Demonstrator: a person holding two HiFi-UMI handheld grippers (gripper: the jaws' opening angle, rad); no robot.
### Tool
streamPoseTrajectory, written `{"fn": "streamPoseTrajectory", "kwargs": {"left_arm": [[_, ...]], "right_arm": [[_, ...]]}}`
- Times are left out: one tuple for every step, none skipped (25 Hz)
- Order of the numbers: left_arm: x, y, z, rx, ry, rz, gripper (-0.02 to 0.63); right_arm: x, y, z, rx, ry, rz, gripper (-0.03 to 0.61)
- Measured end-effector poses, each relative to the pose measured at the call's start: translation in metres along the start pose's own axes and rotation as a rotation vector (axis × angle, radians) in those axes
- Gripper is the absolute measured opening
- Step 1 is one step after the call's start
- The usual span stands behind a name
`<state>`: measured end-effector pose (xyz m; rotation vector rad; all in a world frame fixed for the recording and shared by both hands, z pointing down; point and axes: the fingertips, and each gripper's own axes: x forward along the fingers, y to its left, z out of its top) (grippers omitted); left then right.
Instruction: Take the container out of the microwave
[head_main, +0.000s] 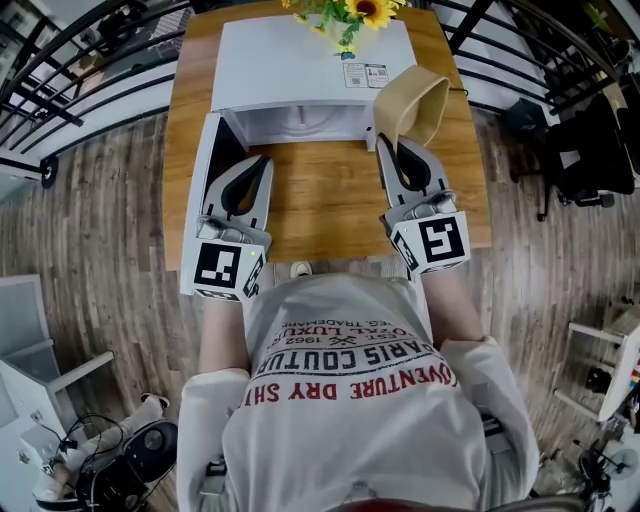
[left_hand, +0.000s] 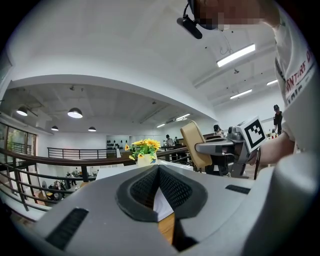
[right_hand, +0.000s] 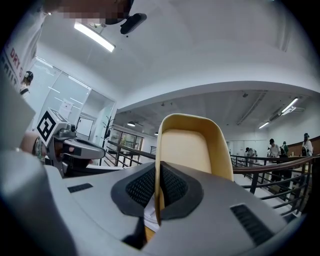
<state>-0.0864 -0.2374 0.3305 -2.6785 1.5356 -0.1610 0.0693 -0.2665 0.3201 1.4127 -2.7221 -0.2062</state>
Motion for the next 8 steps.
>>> {"fn": "streamPoseTrajectory", "kwargs": {"left_arm": [[0.0013, 0.0000, 0.0006, -0.002, -0.001, 0.000, 0.012], [0.0023, -0.0002, 0.0014, -0.004, -0.004, -0.001, 0.012], [0.0033, -0.0004, 0.0022, -0.007, -0.006, -0.001, 0.012], [0.0045, -0.0004, 0.0029, -0.009, -0.009, -0.002, 0.012], [0.0060, -0.0003, 0.0032, -0.009, -0.010, -0.002, 0.012], [0.0076, -0.0001, 0.0031, -0.009, -0.010, -0.002, 0.012], [0.0092, 0.0000, 0.0028, -0.009, -0.010, -0.002, 0.012], [0.0109, 0.0001, 0.0023, -0.009, -0.009, -0.002, 0.012]], "right_arm": [[0.0007, 0.0005, -0.0005, -0.003, -0.001, 0.004, 0.029], [0.0013, 0.0012, -0.0011, -0.006, -0.001, 0.007, 0.029], [0.0021, 0.0017, -0.0019, -0.007, -0.001, 0.009, 0.029], [0.0031, 0.0020, -0.0028, -0.009, 0.000, 0.010, 0.029], [0.0044, 0.0020, -0.0038, -0.010, 0.002, 0.011, 0.029], [0.0057, 0.0019, -0.0050, -0.011, 0.004, 0.011, 0.029], [0.0069, 0.0017, -0.0062, -0.011, 0.005, 0.011, 0.029], [0.0080, 0.0014, -0.0074, -0.011, 0.006, 0.011, 0.029]]}}
